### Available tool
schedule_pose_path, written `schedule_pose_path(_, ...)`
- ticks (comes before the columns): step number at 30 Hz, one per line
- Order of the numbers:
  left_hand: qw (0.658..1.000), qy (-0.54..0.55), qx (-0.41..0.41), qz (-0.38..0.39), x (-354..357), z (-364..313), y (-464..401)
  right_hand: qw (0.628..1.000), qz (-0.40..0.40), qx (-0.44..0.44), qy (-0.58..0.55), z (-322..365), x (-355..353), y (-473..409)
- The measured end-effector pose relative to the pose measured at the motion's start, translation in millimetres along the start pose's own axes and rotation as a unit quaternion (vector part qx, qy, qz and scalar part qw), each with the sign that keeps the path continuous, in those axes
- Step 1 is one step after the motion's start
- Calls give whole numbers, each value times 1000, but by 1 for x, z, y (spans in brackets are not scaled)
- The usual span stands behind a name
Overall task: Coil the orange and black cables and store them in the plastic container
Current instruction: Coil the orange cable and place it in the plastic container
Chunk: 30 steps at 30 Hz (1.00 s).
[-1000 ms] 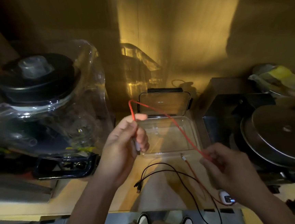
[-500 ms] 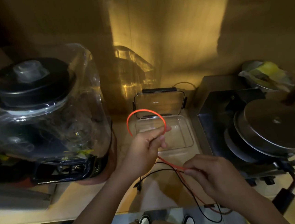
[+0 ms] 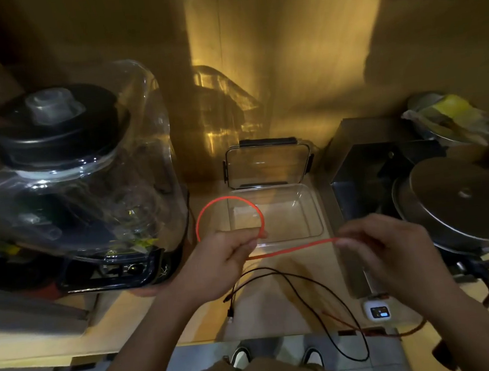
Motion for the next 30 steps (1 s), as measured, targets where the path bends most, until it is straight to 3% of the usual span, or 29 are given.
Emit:
schedule_pose_path(8,995,50,21,-86,-26,-1,2,997,-64,-42,17,-10,-31,0)
schedule_pose_path(13,971,223,-51,-69,-27,11,-1,998,-68,-12,16,-17,-35,9)
schedule_pose_path(18,959,274,-70,-36,-30,15,-1,997,-46,60,7,-23,-35,20)
schedule_pose_path(22,884,451,-123,-4,-29,20,-5,996,-30,89,-8,-27,-36,25)
schedule_pose_path(25,833,544,-82,49,-32,17,-9,993,-40,108,-33,-28,-40,29)
schedule_pose_path(30,710,686,-106,121,-35,22,-11,985,-55,158,-40,-36,-39,38)
Point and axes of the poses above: each hand's wrist, its own y-axis away from the middle knuckle, its own x-axis out of the palm, z = x × y, the point moved 1 cm from there along -y, towards the middle knuckle, and after that the axes turned 7 degrees about -x, right-handed, at the moved point
